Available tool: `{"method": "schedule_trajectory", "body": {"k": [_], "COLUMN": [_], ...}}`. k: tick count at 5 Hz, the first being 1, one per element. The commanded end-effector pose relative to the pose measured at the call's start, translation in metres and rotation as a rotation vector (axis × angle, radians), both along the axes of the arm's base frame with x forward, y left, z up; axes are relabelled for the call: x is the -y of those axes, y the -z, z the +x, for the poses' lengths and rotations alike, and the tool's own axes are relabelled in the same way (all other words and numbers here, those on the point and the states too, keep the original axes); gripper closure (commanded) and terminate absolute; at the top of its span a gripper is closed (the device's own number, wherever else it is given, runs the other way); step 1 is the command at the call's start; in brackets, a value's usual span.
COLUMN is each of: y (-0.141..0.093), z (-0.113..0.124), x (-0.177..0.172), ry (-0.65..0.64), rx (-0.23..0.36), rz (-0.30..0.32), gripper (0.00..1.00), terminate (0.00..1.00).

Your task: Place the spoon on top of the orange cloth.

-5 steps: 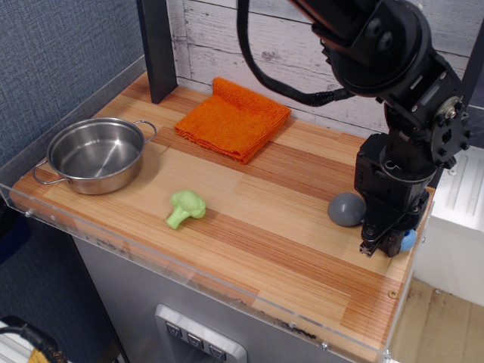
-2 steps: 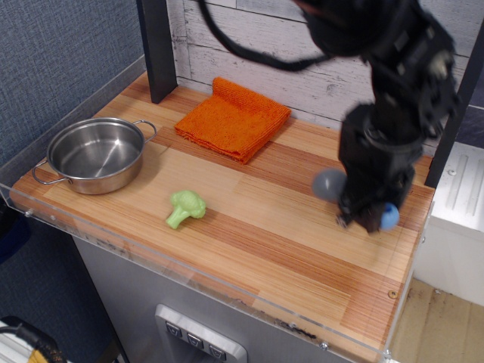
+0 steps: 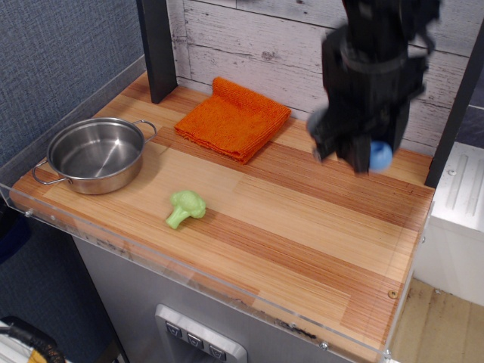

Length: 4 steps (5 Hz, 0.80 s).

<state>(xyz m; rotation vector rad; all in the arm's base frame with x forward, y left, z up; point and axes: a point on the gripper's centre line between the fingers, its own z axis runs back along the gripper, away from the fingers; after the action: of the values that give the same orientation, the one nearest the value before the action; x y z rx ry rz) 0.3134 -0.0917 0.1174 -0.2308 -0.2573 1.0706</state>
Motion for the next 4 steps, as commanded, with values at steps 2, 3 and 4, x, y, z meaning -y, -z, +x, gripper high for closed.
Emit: {"method": "schedule_trajectory", "body": {"k": [2,3,4], "y": [-0.051,-0.059,-0.061], "z": [-0.045,-0.041,-0.019], "x": [-0.043,-0.068,-0.101], "ry": [0.148,0.139,0.076], "rx": [0.053,0.061,0.075], "rz": [0.036,0.057,0.074], "gripper": [1.0,1.0,1.0], "terminate": [0.0,0.0,0.0]}}
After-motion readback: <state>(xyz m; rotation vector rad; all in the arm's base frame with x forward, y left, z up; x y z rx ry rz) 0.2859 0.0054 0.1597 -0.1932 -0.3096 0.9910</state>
